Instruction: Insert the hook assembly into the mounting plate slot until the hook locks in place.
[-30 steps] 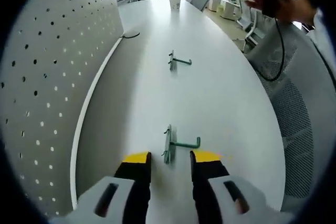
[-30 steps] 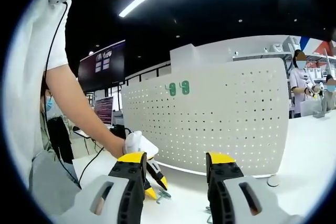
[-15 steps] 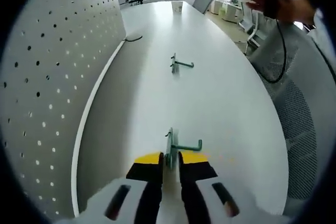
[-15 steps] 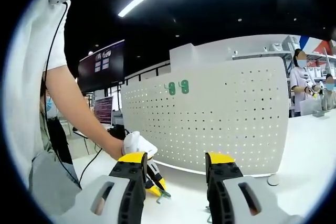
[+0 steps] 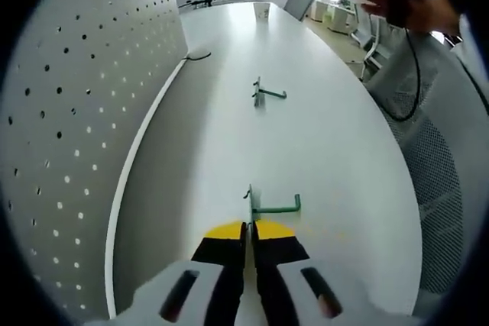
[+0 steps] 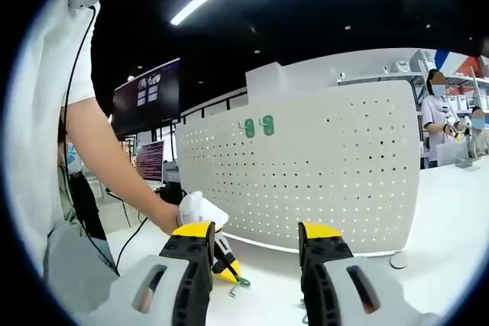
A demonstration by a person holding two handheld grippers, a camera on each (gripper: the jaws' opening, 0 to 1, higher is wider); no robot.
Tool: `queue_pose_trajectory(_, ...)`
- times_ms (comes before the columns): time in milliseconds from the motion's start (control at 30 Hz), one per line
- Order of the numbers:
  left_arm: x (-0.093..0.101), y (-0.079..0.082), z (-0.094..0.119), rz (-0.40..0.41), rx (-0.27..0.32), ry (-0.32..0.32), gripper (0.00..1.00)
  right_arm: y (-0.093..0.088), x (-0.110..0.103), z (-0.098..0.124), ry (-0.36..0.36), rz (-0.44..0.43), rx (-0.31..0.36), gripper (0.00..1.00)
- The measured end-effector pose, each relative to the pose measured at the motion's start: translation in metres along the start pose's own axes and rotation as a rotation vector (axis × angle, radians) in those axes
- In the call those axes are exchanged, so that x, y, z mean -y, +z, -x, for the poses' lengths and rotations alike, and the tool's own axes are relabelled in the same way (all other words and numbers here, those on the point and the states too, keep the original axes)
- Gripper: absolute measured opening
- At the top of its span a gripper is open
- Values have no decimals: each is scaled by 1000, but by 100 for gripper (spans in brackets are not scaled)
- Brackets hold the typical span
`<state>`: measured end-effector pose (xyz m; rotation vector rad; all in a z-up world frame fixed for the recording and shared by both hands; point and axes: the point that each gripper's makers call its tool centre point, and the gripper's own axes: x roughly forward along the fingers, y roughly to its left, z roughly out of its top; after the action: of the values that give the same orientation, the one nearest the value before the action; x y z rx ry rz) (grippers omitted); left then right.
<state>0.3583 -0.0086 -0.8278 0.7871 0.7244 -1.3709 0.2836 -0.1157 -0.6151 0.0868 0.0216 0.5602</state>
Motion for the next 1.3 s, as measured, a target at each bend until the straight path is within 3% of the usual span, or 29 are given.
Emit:
queue_pose_trajectory(1000, 0, 0, 0, -8, 30, 24, 2, -2, -1, -1, 8, -1, -6, 42)
queue_pose_trajectory(1300, -1, 0, 0, 26, 48, 20, 1, -2, -1, -1, 6, 0, -9, 42)
